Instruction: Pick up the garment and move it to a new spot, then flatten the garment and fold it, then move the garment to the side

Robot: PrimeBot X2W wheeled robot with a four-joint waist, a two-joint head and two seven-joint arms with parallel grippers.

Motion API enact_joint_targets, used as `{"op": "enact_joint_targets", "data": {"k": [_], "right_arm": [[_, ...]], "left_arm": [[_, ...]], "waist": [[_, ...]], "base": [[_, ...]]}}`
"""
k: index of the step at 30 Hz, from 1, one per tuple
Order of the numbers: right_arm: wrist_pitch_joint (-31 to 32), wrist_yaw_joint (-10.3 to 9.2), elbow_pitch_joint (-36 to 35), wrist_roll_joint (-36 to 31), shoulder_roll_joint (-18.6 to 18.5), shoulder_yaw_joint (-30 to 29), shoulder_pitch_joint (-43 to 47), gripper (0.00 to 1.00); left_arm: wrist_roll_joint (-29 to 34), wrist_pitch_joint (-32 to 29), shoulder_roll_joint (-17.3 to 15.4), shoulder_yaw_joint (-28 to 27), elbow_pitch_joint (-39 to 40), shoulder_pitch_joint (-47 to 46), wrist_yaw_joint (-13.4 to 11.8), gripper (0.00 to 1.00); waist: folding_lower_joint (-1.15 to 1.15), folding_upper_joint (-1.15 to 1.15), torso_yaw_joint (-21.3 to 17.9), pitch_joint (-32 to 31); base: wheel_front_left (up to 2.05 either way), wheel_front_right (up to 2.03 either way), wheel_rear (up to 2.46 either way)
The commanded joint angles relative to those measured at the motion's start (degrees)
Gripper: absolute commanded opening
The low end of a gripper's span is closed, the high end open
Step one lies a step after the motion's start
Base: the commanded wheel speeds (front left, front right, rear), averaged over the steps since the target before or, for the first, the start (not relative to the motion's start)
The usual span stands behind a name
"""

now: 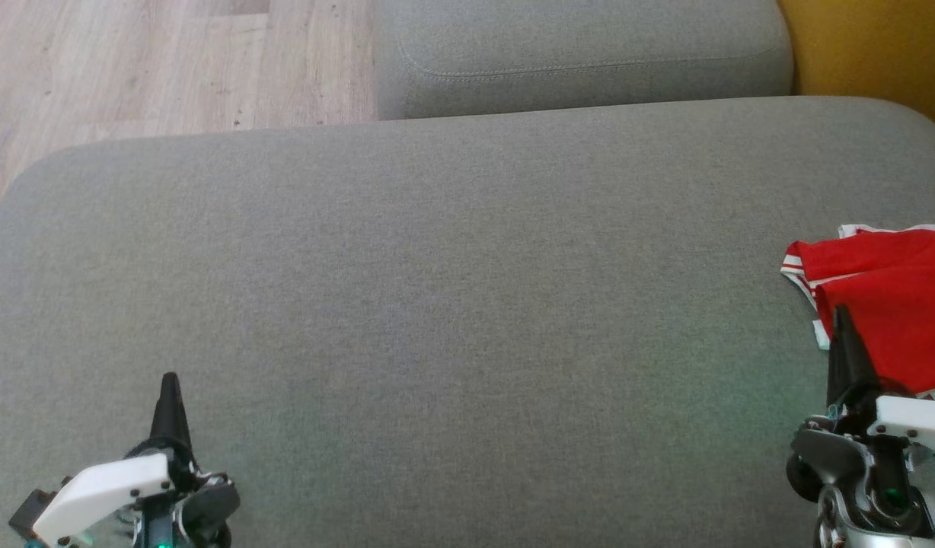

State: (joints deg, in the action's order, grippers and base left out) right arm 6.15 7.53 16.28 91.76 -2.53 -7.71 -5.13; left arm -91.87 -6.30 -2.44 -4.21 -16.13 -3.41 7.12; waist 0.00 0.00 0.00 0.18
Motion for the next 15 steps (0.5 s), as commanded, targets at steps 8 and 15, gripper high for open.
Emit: {"op": "enact_joint_targets", "data": {"k": [8, 15], "right_arm": [[0.3, -0.04, -2.3, 0.4, -0.3, 1.2, -1.1, 0.00], [0.3, -0.04, -2.3, 0.4, -0.3, 1.2, -1.1, 0.00]], "left_arm": [[-0.3, -0.2, -0.4, -2.3, 2.1, -2.8, 0.4, 0.00], [-0.3, -0.2, -0.4, -2.3, 2.1, -2.8, 0.4, 0.00]], "waist": [[0.00, 0.00, 0.0, 0.0], [0.00, 0.00, 0.0, 0.0]], "base": [[0.00, 0.00, 0.00], [0.00, 0.00, 0.00]]}}
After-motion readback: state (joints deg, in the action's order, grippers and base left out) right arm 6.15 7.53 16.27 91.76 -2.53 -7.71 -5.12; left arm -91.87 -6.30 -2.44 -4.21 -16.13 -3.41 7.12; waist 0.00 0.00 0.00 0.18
